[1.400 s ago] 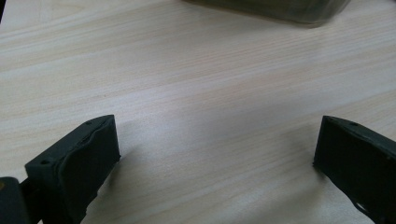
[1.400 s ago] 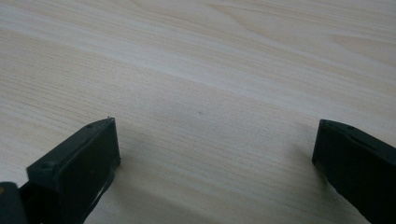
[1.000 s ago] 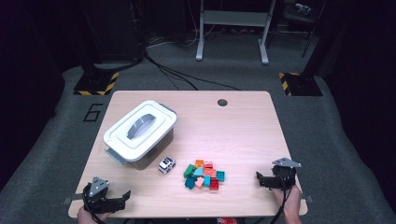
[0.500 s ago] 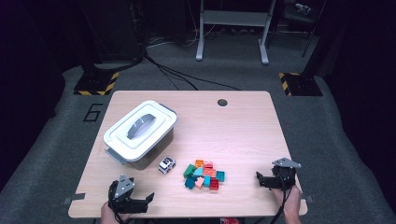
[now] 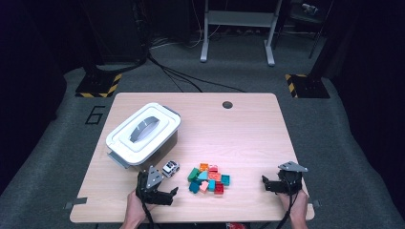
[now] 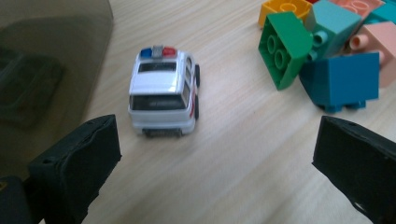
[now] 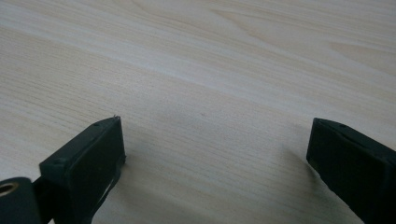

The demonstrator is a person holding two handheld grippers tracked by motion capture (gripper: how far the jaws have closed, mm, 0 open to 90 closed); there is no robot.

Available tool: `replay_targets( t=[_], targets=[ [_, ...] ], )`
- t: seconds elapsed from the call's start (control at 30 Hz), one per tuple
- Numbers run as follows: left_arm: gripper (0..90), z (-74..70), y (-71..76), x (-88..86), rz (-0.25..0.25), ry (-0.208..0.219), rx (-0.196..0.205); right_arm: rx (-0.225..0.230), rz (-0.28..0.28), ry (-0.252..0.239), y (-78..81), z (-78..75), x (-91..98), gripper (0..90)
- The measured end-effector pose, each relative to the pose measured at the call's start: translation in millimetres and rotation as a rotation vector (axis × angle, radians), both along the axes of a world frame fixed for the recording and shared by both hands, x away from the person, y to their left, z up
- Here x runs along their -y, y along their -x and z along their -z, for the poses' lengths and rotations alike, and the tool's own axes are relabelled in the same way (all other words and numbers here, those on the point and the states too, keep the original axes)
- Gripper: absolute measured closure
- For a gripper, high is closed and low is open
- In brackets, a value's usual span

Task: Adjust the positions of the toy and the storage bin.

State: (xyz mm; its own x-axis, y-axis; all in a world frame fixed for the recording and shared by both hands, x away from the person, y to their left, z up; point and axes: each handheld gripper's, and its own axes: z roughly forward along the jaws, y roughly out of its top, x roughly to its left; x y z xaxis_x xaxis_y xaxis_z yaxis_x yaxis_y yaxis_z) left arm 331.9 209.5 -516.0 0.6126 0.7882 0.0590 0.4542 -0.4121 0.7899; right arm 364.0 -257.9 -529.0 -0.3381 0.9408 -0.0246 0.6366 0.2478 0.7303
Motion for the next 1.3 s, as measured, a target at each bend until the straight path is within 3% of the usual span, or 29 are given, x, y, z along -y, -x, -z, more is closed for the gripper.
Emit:
replay_targets(
  t=[0.27,0.6,0.67,0.87,0.9,1.3],
  targets=[
    [6.0,1.7,-12.1,12.3,-0.025,-0.054,0.04,0.003,0.004,0.002,0.9,-0.4,-0.6,4.7],
    [18.2,8.0,-30.4,17.2,-0.058,-0.072,0.035,0.011,-0.003,0.009,1.2,-0.5,-0.3,5.9],
    [23.9,9.8,-32.7,18.3,-0.068,-0.087,0.033,0.011,-0.003,0.009,1.3,-0.5,-0.3,6.0],
    [44.5,12.1,-38.6,16.1,-0.146,-0.056,0.02,0.015,-0.005,0.011,1.2,-0.4,0.0,6.6],
    [46.1,11.5,-39.0,15.3,-0.141,-0.055,0.011,0.015,-0.005,0.011,1.3,-0.4,0.0,6.7],
    [48.1,10.4,-34.8,20.6,-0.123,-0.063,0.041,0.023,-0.002,0.009,1.9,-0.6,-0.7,8.7]
  ],
)
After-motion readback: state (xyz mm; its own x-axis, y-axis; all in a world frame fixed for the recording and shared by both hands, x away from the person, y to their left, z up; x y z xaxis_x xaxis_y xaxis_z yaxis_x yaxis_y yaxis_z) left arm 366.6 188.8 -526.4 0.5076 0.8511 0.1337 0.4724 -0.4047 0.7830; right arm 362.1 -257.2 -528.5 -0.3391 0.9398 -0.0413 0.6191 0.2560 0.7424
